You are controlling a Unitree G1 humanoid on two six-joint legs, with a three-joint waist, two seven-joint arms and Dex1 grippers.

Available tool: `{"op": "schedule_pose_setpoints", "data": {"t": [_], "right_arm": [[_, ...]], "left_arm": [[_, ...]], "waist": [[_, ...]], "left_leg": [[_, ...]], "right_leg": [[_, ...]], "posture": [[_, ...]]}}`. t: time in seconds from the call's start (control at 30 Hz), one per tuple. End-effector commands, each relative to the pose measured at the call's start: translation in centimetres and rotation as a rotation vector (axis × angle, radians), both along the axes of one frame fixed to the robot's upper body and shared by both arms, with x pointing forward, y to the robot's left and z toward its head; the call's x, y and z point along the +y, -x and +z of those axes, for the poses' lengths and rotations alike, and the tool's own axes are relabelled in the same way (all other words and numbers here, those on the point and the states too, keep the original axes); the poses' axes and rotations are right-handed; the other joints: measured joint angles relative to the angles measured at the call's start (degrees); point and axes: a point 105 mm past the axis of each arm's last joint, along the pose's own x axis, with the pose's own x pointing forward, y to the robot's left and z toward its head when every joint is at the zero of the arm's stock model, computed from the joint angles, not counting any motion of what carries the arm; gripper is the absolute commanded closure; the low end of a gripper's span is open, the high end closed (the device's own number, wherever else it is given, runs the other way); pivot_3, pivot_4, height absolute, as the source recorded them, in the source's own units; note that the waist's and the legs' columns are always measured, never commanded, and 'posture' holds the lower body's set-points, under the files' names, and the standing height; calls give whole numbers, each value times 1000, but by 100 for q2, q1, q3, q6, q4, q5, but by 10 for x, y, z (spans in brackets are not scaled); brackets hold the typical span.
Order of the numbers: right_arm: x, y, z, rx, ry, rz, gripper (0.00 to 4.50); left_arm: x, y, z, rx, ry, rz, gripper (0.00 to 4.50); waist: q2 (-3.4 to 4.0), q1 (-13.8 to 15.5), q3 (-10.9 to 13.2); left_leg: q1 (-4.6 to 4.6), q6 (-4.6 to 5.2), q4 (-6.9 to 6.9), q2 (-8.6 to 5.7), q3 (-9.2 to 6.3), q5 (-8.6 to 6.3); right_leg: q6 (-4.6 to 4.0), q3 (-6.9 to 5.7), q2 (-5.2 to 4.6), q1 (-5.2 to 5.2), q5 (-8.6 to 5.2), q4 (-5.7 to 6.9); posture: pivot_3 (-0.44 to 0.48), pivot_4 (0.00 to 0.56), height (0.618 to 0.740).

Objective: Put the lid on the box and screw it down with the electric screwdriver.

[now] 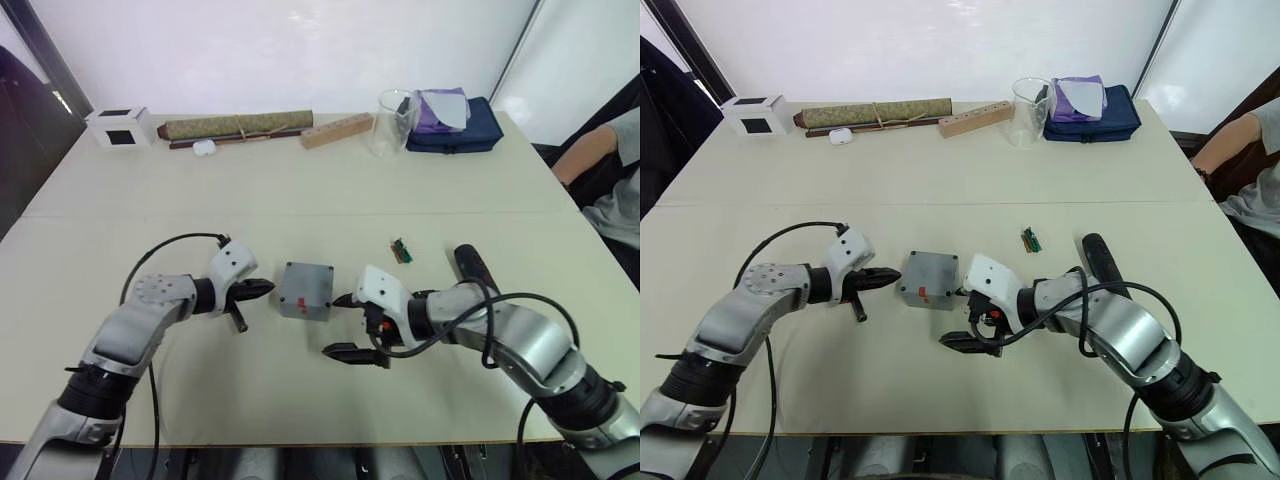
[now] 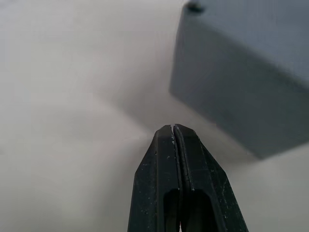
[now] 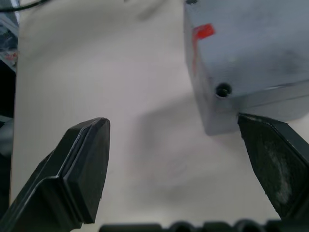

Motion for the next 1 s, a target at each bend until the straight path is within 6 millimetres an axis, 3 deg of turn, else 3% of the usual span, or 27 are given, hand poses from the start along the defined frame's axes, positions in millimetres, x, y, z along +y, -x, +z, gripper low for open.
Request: {"op": "schedule_pose_setpoints", "data": {"t": [0.03,0.3,0.47,0.63,0.77,0.87,1.0], "right_arm": [[10,2,8,-34,-33,44,28],[22,15,12,3,-72,110,28],[-4,3,21,-71,-5,68,28],[-15,-25,16,-171,61,17,28],[-7,-41,10,-186,48,18,28],[2,-38,4,-177,42,61,28],[11,-27,1,-144,28,115,28]], "left_arm": [[-10,-7,15,-69,17,-38,4500],[-23,-27,22,-113,-2,-121,4500],[8,-35,21,-121,-59,-51,4500],[32,-15,6,-54,-111,-28,4500],[30,12,1,18,-77,-41,4500],[18,23,-1,39,-48,-54,4500],[8,21,1,29,-18,-44,4500]], "waist": [[-1,-1,0],[-1,2,-1],[-1,-20,-1],[-1,-53,-1],[-1,-35,-1],[-1,3,-1],[-2,-1,0]], "left_leg": [[3,0,0,-1,0,0],[16,-1,4,-2,-1,1],[15,-1,7,-2,0,1],[23,0,5,6,4,0],[24,-1,4,7,7,0],[24,-1,4,6,5,0],[24,-1,6,2,3,1]], "right_leg": [[0,0,0,0,0,6],[-2,1,4,-6,-1,42],[-1,2,4,-5,-1,41],[-2,3,10,-7,-2,43],[-3,7,8,-5,-2,45],[-3,7,4,-1,-2,45],[-2,6,1,2,-2,44]], "posture": [[0,150,740],[0,150,740],[0,150,740],[0,150,740],[0,150,740],[0,150,740],[0,150,740]]}}
